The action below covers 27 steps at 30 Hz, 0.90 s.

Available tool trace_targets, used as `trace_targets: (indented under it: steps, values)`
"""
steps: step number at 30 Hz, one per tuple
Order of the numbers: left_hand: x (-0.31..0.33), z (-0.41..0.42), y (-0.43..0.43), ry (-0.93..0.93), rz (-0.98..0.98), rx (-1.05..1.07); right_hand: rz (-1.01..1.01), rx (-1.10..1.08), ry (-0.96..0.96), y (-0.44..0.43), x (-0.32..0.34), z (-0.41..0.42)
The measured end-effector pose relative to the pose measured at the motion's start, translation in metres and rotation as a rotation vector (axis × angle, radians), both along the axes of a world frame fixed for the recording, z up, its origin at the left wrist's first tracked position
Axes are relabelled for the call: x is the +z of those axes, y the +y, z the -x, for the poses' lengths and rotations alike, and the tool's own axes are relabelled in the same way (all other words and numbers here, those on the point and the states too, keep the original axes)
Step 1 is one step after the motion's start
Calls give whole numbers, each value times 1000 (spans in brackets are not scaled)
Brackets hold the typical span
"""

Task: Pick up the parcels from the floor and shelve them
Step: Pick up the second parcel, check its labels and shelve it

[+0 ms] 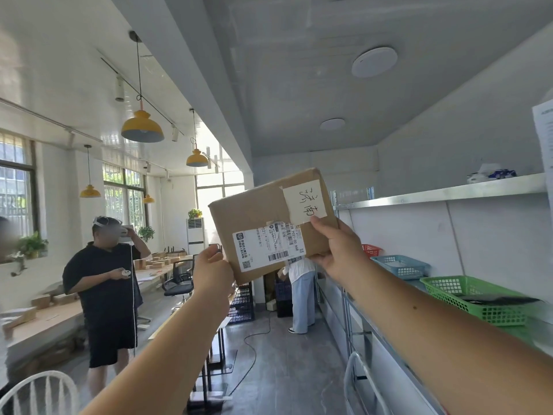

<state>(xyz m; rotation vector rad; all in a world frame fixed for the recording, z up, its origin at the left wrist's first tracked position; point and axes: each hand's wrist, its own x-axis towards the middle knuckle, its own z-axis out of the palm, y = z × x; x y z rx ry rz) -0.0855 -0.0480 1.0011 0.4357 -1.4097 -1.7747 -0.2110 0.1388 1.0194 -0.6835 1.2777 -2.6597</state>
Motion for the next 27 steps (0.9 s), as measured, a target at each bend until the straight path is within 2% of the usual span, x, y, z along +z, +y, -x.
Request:
trace_targets:
  steps: [4,6,8,10,12,16,20,23,27]
  values:
    - [11,-9,4,54,308,-36,11,-22,0,6,-2,6]
    - [10,-11,1,29,557,-24,38,-25,-10,10,-2,10]
    - [8,-6,-5,-74,850,91,72,-17,-18,11,-2,14]
    - [11,-3,-9,-101,956,108,103,-18,-31,11,-2,15]
    - [11,1,-11,-73,977,88,128,-29,-26,10,-3,17]
    - [9,-4,-7,12,895,-33,187,-29,-35,6,-3,15]
    - [7,-13,10,179,616,-218,164,93,-66,-4,-6,0]
    - [7,-14,12,220,439,-149,145,123,-68,-9,-10,-4]
    - [9,-21,11,283,65,-156,137,211,-61,-17,-10,-20]
